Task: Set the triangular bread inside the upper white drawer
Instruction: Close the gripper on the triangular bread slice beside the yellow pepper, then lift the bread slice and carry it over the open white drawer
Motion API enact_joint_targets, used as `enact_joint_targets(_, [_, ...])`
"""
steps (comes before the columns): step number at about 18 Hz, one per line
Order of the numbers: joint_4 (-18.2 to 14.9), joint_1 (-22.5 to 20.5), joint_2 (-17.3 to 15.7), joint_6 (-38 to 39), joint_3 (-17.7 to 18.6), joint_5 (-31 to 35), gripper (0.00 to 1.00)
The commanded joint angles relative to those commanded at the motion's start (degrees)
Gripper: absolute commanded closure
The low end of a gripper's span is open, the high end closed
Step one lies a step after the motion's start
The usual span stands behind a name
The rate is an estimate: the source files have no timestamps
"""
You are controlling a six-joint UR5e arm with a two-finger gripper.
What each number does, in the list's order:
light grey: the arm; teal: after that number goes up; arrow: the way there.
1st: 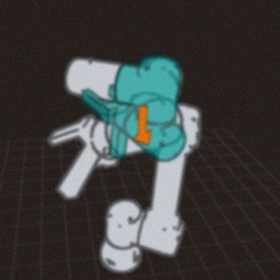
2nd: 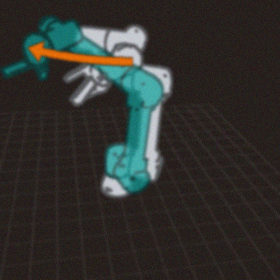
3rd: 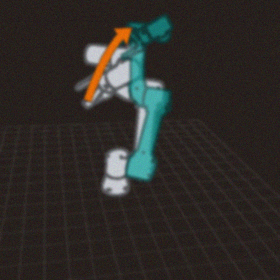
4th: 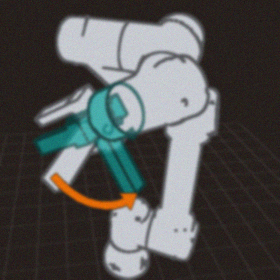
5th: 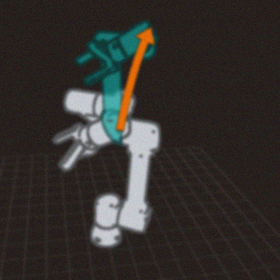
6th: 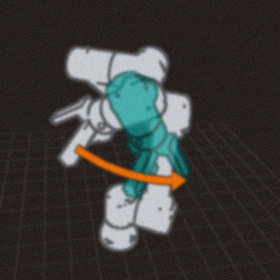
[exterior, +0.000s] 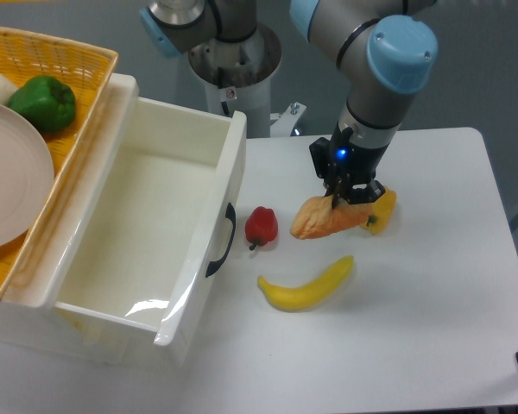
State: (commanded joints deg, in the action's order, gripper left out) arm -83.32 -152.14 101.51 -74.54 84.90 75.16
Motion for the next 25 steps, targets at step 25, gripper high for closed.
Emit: enact_joint_targets(25, [-2.37, 2.98, -10.63, 26.02, -0.53, -15.92, 1.0])
